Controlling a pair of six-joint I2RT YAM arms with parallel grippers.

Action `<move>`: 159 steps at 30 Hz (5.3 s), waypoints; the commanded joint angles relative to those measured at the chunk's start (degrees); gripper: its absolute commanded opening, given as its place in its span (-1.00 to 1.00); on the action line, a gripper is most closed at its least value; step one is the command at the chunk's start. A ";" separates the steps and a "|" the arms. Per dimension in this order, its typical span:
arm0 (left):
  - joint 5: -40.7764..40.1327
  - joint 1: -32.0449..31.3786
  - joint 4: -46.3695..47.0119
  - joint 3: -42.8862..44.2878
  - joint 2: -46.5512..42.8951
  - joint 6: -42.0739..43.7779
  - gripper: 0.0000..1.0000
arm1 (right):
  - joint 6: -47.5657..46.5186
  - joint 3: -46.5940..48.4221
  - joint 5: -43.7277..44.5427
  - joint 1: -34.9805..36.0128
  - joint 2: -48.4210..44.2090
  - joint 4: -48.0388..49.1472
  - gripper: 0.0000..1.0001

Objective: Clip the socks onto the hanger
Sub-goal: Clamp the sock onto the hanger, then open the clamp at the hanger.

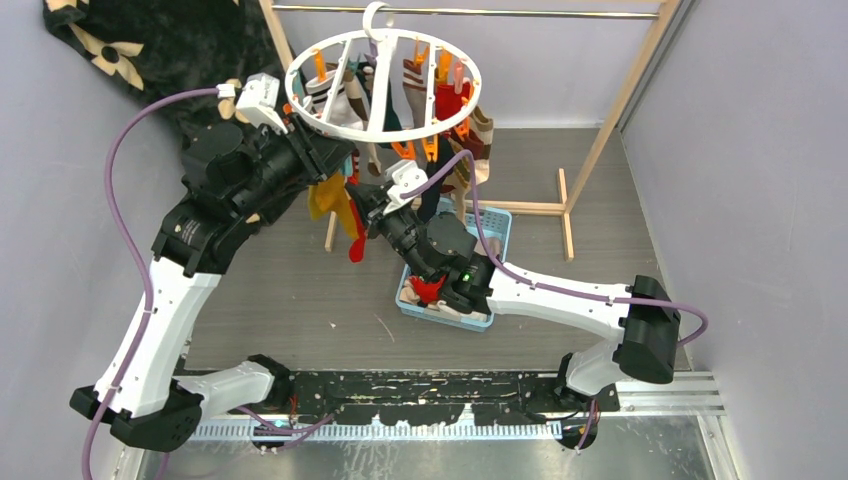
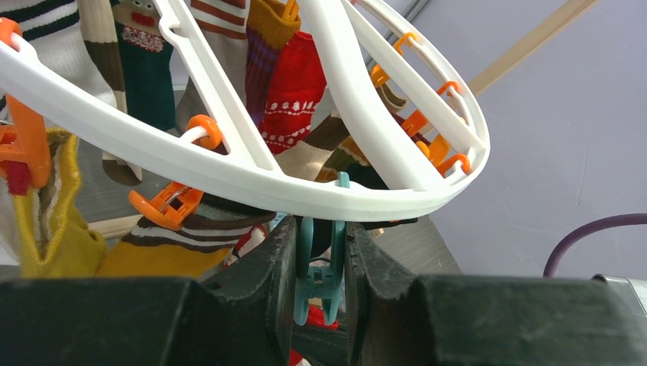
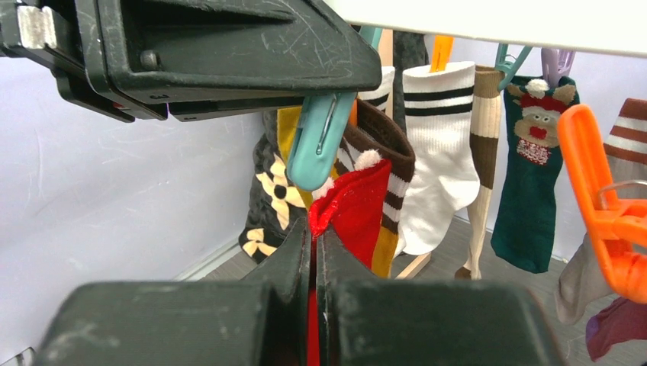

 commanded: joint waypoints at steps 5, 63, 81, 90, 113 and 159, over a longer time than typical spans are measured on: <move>-0.90 0.12 3.60 -1.56 -2.11 0.81 -1.00 | 1.07 3.33 -0.63 -0.19 -1.18 1.92 -0.98; -3.10 0.08 6.04 -4.26 -2.43 4.25 -1.00 | 3.72 2.25 -1.84 -0.12 -3.78 2.46 -0.98; -3.36 0.09 6.03 -4.26 -2.71 4.20 -1.00 | 2.03 7.04 -3.09 -0.15 -1.21 1.78 -0.98; -4.40 0.07 5.69 -3.91 -2.86 4.15 -0.25 | 1.99 5.36 -2.65 -0.14 -2.12 0.95 -0.98; -5.95 0.09 2.01 -3.51 -5.53 4.43 0.21 | 15.09 -5.31 -8.36 -5.78 -18.96 -11.54 0.67; 12.53 0.10 0.12 -11.62 -12.55 2.04 -0.14 | 43.08 -5.09 -47.84 -35.67 -14.43 -3.28 -0.05</move>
